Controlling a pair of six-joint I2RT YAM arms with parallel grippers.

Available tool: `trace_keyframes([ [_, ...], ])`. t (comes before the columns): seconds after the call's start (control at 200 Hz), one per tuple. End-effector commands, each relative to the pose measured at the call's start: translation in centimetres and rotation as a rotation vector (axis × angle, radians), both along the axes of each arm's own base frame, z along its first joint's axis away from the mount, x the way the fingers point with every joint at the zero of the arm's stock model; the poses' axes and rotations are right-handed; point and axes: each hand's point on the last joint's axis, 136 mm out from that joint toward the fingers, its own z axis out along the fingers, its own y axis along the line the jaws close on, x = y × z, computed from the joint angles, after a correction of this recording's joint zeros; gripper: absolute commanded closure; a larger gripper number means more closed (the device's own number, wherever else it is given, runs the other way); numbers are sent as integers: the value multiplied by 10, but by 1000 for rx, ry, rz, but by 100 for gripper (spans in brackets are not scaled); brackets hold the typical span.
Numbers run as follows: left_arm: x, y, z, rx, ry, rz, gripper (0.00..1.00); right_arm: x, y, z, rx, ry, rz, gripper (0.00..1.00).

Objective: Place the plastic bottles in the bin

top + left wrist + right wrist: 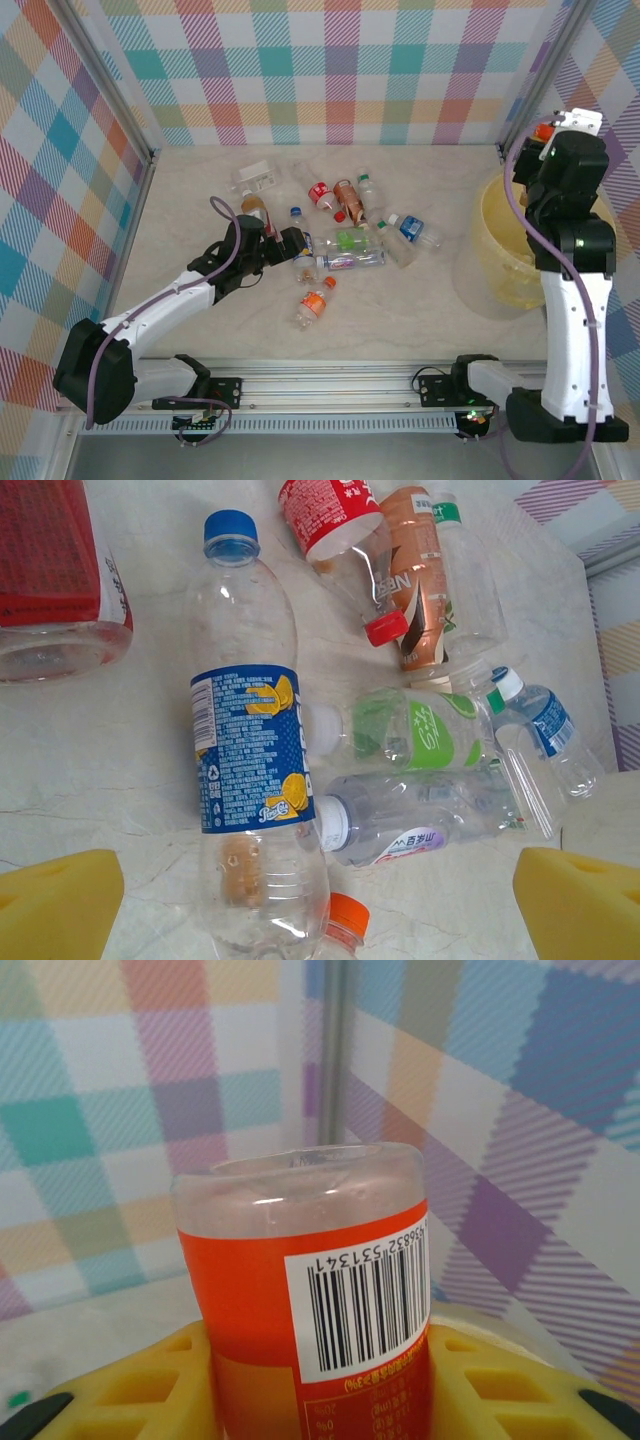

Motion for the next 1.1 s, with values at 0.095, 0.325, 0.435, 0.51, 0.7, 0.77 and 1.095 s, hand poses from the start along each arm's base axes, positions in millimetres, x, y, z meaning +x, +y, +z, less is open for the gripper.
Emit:
trace_keyframes([
  [0.095, -12, -17, 37, -86, -71, -74, 0, -5, -30, -67, 115, 299, -80, 57],
  [0.325, -30, -22, 42, -59, -66, -137, 0, 3, -40, -135, 183, 474, -111, 56],
  [0.435, -39, -25, 34, -51, -46, -166, 0, 11, -45, -163, 199, 526, -121, 56],
  [0.51, -47, -27, 30, -37, -29, -192, 0, 14, -51, -177, 205, 544, -144, 56],
  [0.7, -70, -18, 9, 46, 44, -222, 0, 22, -55, -208, 245, 533, -168, 56],
  [0.77, -78, -16, 0, 82, 64, -239, 0, 23, -53, -220, 262, 543, -166, 55],
  [1.095, -107, -21, -35, 242, 98, -318, 0, 24, -48, -223, 306, 494, -158, 38],
])
